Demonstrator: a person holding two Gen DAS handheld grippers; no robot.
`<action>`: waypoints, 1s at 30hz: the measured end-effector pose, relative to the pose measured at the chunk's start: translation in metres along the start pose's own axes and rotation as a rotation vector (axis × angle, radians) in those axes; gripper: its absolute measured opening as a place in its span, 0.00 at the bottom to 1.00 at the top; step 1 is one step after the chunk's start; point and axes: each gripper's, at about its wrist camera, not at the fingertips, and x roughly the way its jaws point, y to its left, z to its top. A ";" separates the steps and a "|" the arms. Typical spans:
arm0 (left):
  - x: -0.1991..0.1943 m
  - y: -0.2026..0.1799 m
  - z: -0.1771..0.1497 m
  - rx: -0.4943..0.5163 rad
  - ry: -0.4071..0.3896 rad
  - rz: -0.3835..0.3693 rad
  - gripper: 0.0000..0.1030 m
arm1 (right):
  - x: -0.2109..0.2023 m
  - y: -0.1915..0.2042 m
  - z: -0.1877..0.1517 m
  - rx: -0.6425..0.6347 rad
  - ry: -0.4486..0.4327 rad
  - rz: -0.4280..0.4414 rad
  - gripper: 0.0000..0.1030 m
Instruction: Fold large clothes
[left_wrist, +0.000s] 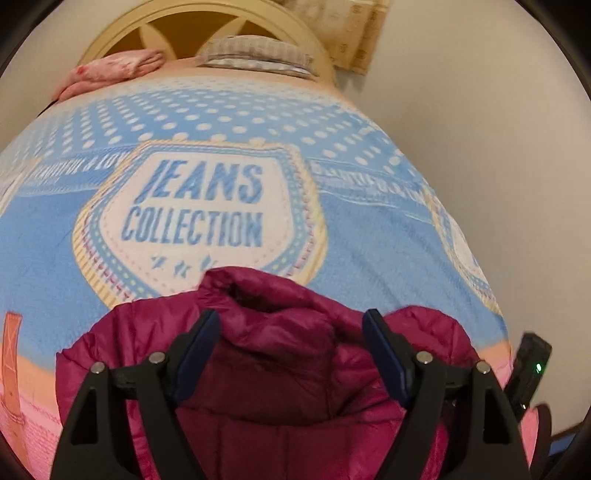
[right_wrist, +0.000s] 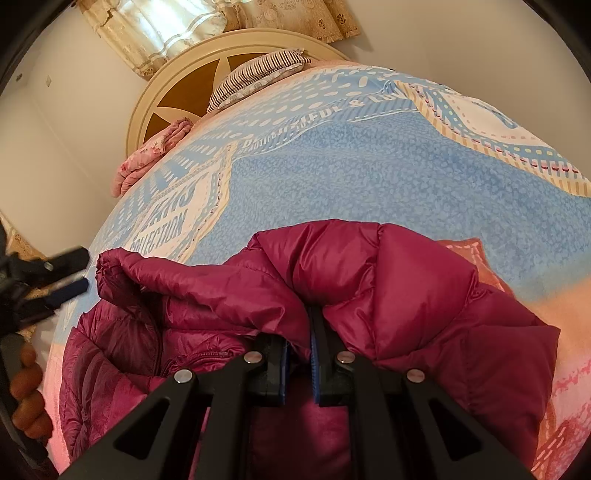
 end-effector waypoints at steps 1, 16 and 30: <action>0.002 -0.005 -0.003 0.018 0.012 0.003 0.86 | 0.000 0.000 0.000 0.000 0.000 0.001 0.07; 0.047 0.025 -0.020 -0.103 0.093 0.347 0.25 | 0.000 -0.006 0.000 0.020 -0.002 0.033 0.07; 0.030 0.041 -0.076 -0.149 -0.056 0.327 0.27 | -0.051 0.007 0.001 -0.011 -0.081 0.039 0.12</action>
